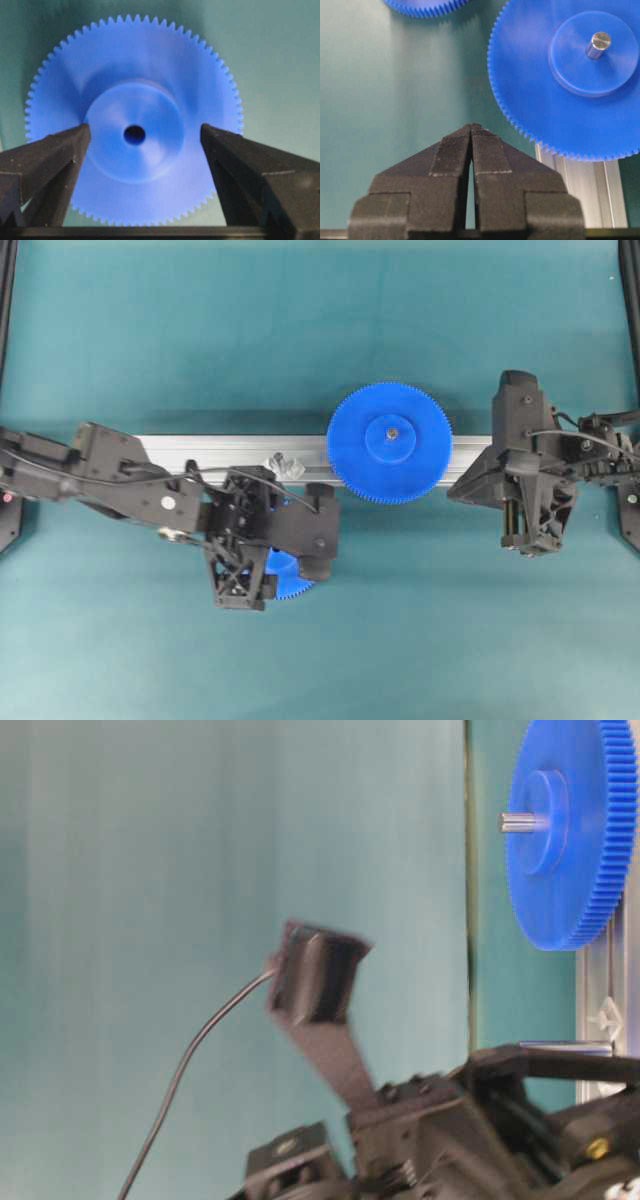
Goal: Insert the small gear onto the shaft.
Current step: 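Move the left gripper down over the smaller blue gear and grasp it, then lift the blue gear upright with the left gripper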
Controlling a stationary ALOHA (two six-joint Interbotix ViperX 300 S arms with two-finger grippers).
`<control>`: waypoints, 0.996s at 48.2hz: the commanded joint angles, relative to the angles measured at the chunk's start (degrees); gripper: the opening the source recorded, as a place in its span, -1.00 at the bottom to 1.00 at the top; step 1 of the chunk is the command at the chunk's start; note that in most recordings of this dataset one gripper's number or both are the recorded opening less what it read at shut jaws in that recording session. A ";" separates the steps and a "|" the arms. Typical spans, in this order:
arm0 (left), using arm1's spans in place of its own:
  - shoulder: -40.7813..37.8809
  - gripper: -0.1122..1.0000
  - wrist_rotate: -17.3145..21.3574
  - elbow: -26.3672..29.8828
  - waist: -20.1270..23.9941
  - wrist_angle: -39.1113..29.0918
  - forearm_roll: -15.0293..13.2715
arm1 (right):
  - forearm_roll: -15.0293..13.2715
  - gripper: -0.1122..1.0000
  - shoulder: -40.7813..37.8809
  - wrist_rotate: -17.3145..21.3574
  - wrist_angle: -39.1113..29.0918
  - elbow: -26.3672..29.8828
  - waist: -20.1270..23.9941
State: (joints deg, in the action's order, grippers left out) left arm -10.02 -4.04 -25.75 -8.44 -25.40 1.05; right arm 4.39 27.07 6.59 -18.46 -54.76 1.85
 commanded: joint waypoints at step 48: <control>-0.79 0.85 -0.62 1.05 1.05 -3.87 0.09 | 0.00 -0.72 7.29 2.11 0.53 -3.52 1.32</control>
State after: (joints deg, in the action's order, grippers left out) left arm -12.30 -4.75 -25.49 -7.56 -27.95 0.97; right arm 4.39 34.01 7.65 -18.37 -58.71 2.90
